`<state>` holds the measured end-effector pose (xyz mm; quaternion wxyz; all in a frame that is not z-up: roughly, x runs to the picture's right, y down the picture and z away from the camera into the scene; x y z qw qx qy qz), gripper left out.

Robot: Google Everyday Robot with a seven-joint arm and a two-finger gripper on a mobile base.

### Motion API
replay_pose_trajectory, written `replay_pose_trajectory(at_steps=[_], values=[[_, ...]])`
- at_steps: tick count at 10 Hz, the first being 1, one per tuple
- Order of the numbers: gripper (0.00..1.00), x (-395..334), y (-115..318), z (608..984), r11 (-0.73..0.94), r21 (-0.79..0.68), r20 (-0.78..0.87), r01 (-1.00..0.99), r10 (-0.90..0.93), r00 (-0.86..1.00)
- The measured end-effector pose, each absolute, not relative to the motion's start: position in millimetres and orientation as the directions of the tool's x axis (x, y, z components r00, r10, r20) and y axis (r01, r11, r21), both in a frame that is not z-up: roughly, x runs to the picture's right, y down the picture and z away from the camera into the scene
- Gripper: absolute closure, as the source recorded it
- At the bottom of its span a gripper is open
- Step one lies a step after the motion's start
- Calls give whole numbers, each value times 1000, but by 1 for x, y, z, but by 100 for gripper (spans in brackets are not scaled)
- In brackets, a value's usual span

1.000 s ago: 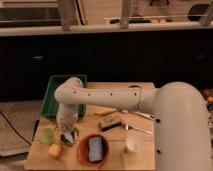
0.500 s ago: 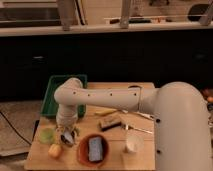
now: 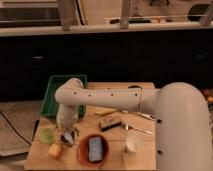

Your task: Place towel in metal cup

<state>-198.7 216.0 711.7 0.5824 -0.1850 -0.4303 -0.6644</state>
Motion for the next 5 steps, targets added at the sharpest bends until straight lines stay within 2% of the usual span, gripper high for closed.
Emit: replay_pose_trajectory(at_steps=[1, 2, 5], values=[[24, -200, 216, 711, 48, 358, 747, 933, -614, -255], [21, -200, 216, 711, 47, 358, 747, 932, -614, -256], [20, -201, 216, 711, 47, 359, 747, 932, -613, -257]])
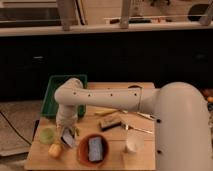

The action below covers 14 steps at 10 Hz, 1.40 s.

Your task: Place towel in metal cup

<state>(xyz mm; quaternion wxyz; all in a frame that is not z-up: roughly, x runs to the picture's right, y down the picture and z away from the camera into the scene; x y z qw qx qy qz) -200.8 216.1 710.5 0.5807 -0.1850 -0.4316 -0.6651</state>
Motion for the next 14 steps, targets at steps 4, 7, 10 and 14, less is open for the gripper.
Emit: replay_pose_trajectory(at_steps=[4, 7, 10, 14], values=[[20, -202, 216, 710, 42, 363, 746, 931, -611, -263], [20, -201, 211, 709, 38, 370, 735, 928, -623, -268], [20, -200, 208, 708, 38, 373, 729, 927, -630, -268], [20, -200, 208, 708, 37, 374, 729, 927, -630, -269]])
